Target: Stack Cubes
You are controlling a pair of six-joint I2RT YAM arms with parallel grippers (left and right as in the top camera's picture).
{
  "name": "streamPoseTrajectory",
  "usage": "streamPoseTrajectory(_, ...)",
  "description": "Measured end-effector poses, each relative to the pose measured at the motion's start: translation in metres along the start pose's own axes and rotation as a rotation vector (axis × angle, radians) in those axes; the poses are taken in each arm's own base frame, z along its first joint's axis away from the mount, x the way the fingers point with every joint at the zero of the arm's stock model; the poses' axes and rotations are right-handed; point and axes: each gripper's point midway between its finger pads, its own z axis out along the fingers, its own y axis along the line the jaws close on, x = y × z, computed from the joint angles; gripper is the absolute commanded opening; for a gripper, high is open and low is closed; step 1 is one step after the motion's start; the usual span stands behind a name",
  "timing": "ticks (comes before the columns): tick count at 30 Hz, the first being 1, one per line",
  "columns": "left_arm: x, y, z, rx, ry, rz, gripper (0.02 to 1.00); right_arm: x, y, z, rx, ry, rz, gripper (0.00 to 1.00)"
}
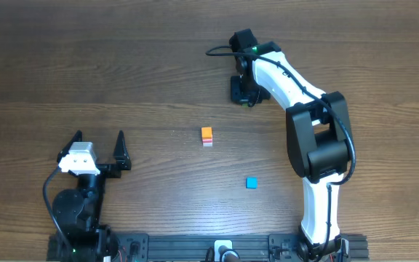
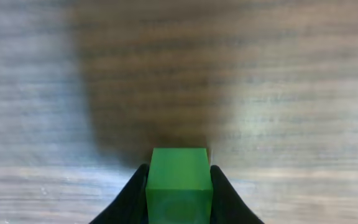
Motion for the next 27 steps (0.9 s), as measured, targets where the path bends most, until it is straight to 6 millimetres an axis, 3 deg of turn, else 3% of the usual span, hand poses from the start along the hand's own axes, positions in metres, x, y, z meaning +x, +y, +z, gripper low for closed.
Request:
streamPoseTrajectory(2,0.0,0.0,0.0,0.0,0.0,0.0,1.0,0.009,0.001,-0.003,0.01,0.03,-0.009,0.012)
streamPoseTrajectory(6,0.0,0.0,0.0,0.0,0.0,0.0,1.0,0.026,0.019,-0.045,0.001,0.015,-0.044,0.009)
streamPoseTrajectory(9,0.0,0.0,0.0,0.0,0.0,0.0,1.0,0.039,0.047,-0.107,-0.049,-0.084,-0.073,0.009)
streamPoseTrajectory(10,0.0,0.0,0.0,0.0,0.0,0.0,0.998,0.049,0.068,-0.143,-0.095,-0.153,-0.107,0.005)
streamPoseTrajectory(11,0.0,0.0,0.0,0.0,0.0,0.0,1.0,0.054,0.076,-0.151,-0.106,-0.168,-0.122,0.012)
streamPoseTrajectory(18,0.0,0.0,0.0,0.0,0.0,0.0,1.0,0.09,0.121,-0.158,-0.134,-0.157,-0.199,0.012)
streamPoseTrajectory(27,0.0,0.0,0.0,0.0,0.0,0.0,1.0,0.1,0.127,-0.157,-0.126,-0.148,-0.19,0.012)
